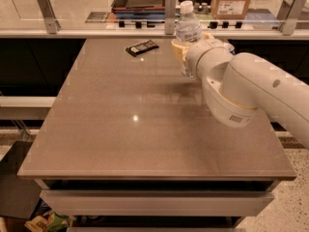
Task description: Move blue plastic bottle near rxbar chocolate
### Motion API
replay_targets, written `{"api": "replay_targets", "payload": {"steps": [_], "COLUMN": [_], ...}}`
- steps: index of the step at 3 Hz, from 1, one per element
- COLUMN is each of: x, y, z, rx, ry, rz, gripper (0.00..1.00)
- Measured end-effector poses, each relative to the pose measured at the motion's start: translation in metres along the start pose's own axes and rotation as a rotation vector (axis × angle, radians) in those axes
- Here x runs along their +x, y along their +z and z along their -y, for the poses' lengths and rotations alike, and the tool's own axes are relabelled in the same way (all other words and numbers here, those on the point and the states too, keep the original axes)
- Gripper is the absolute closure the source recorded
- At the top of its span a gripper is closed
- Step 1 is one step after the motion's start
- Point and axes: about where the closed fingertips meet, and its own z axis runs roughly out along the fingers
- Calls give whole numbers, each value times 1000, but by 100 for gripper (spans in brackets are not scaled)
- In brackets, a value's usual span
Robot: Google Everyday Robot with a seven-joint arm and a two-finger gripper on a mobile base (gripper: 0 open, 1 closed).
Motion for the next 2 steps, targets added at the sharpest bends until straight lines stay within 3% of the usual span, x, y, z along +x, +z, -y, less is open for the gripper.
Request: {"api": "replay_targets", "payload": {"steps": [2], "x": [6], "y": [42], "z": [-28], "rx": [1], "ry": [89], "rz": [-22], "gripper": [100]}}
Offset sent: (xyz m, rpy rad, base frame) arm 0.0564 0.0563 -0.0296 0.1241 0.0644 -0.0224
